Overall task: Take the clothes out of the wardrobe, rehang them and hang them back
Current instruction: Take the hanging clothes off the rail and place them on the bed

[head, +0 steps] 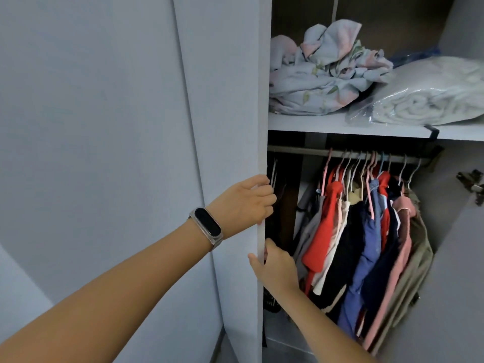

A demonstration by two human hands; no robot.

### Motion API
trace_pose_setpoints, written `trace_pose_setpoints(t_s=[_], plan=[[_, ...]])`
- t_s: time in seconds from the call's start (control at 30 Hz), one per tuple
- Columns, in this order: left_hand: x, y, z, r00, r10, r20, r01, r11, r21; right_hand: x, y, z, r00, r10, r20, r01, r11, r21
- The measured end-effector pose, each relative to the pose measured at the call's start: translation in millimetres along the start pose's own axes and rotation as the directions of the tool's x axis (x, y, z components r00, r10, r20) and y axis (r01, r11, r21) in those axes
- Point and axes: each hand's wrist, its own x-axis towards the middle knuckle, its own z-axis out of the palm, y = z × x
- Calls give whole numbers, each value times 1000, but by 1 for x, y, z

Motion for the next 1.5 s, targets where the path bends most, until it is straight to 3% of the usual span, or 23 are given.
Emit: trace_pose_setpoints(t_s=[0.17,0.33,0.43,0.63,0.83,0.97,1.07,1.17,1.23,1.33,1.43,1.5], plan=[[-64,-6,-4,996,-67,-50,64,996,-64,-29,-50,33,999,17,-33,-19,998,-59],[-124,-13,-15,992,-129,-12,126,984,-127,-49,-99,65,1000,15,-10,-16,993,-115],[-150,-7,-19,981,-195,10,193,960,-203,-56,-127,84,999,20,46,-13,988,-156],[-203,5,-3,949,-298,102,311,939,-146,-54,-165,111,980,28,195,10,981,-191],[-233,2,-1,883,-445,152,467,866,-179,-55,-146,122,862,-32,506,69,996,-53],[-230,20,12,817,-562,125,572,764,-298,-37,-109,94,874,17,485,49,991,-124],[-198,37,18,804,-548,230,589,684,-431,-15,-77,51,864,163,477,-66,975,-213],[-150,59,35,758,-455,467,652,542,-531,1,-36,12,823,283,492,-213,958,-194],[-113,74,50,716,-513,474,683,374,-627,7,-10,-13,814,338,473,-298,941,-160],[-58,89,73,607,-608,512,696,94,-712,20,29,-44,859,374,350,-375,925,-70],[-1,93,100,581,-529,619,625,-198,-755,42,71,-66,885,393,249,-410,912,20],[34,89,122,577,-474,665,594,-314,-740,62,99,-74,893,388,229,-409,911,48]])
